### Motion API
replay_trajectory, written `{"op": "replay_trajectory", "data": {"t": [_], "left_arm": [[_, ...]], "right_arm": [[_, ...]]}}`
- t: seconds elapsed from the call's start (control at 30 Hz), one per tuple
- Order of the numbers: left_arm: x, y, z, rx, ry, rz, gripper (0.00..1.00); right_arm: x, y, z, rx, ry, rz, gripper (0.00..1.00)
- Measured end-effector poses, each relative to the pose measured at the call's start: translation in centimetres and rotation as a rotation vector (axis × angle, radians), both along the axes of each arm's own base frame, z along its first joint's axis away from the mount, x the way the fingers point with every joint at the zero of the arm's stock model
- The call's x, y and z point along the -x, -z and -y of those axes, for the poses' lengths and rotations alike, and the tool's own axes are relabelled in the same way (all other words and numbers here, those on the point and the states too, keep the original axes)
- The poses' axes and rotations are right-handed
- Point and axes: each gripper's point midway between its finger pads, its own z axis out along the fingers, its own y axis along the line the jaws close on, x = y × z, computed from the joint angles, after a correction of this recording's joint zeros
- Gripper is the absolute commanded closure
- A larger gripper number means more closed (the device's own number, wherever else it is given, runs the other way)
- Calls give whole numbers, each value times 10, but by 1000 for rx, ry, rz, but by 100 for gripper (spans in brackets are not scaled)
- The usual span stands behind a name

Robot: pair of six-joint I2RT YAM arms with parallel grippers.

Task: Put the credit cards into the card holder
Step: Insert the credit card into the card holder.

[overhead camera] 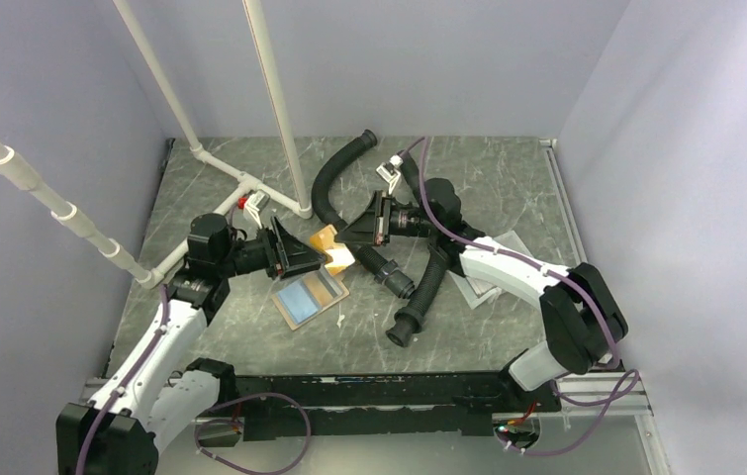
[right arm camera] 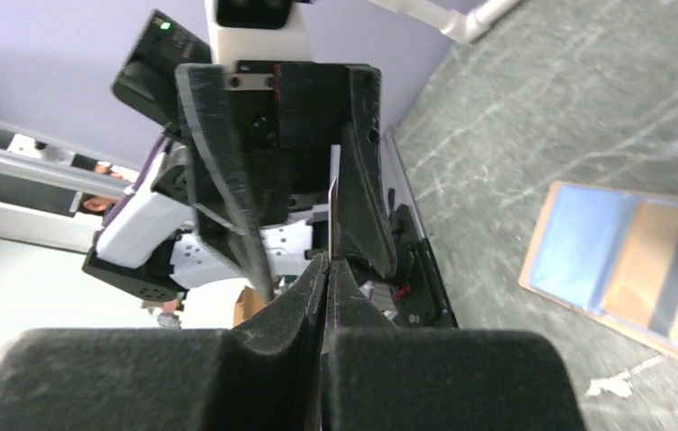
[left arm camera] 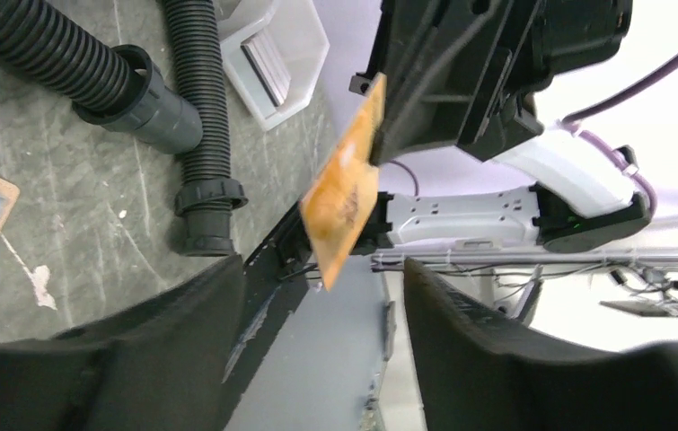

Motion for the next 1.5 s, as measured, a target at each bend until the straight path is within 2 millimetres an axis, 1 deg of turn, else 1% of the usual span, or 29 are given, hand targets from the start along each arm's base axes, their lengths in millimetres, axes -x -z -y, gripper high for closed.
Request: {"op": "replay_trajectory", "data": {"t": [0.1, 0.17, 0.2, 0.23, 0.27, 0.3, 0.33, 0.4, 0.43, 0.47, 0.53, 0.6, 0.67, 0.73, 0.77, 0.83, 0.9, 0.97, 1.0, 1.07, 1.17, 1.2, 1.37, 1.5], "left_arm": [[-4, -2, 1, 14, -16, -22, 51], [-6, -2, 1, 19, -28, -32, 57], [-7, -3, 0, 20, -33, -32, 62], [-8, -4, 0, 21, -36, -26, 73], [-8, -4, 0, 21, -42, -25, 92], [-8, -5, 0, 23, -45, -23, 100], [-8, -6, -1, 24, -52, -19, 100], [-8, -9, -2, 14, -60, 8, 100], [-7, -6, -4, -9, -74, 4, 100], [-9, -1, -7, -40, -92, -7, 100], [-14, 11, -15, -122, -133, -45, 100], [-20, 23, -23, -212, -152, -92, 100], [-24, 42, -29, -293, -138, -151, 100], [-25, 72, -32, -356, -105, -247, 100], [-22, 84, -32, -373, -91, -286, 100], [-15, 111, -37, -420, -66, -382, 100], [-11, 126, -40, -441, -55, -433, 100], [-10, 137, -43, -455, -54, -460, 100], [-11, 140, -43, -458, -54, -464, 100], [-12, 147, -44, -461, -55, -470, 100], [-11, 159, -44, -468, -49, -484, 100], [-10, 166, -45, -471, -49, -492, 100], [-6, 182, -47, -479, -63, -497, 100], [2, 196, -50, -484, -76, -517, 100]], "right_arm": [[2, -11, -6, -51, -14, 17, 100], [5, -14, -10, -74, -22, 19, 100], [6, -15, -11, -82, -25, 15, 100], [7, -14, -12, -88, -25, 13, 100], [8, -12, -13, -90, -27, 9, 100], [8, -11, -14, -92, -26, 6, 100], [8, -7, -14, -90, -21, 3, 95], [5, 2, -15, -73, -10, -10, 79], [3, 8, -16, -60, -5, -6, 71], [2, 17, -17, -25, 5, 10, 66], [-5, 34, -16, 57, 36, 47, 63], [-13, 54, -15, 164, 65, 96, 65], [-17, 69, -18, 230, 52, 144, 75], [-16, 89, -26, 278, 7, 171, 90], [-15, 100, -30, 300, -15, 171, 95], [-12, 130, -39, 352, -69, 152, 100], [-9, 160, -42, 405, -103, 125, 100], [-2, 189, -41, 459, -134, 92, 100], [1, 201, -39, 483, -147, 78, 100], [2, 218, -37, 519, -161, 60, 100], [-1, 233, -36, 549, -165, 57, 100], [-2, 233, -36, 549, -166, 60, 100], [-10, 233, -36, 550, -154, 82, 100], [-12, 234, -35, 550, -151, 79, 100]]}}
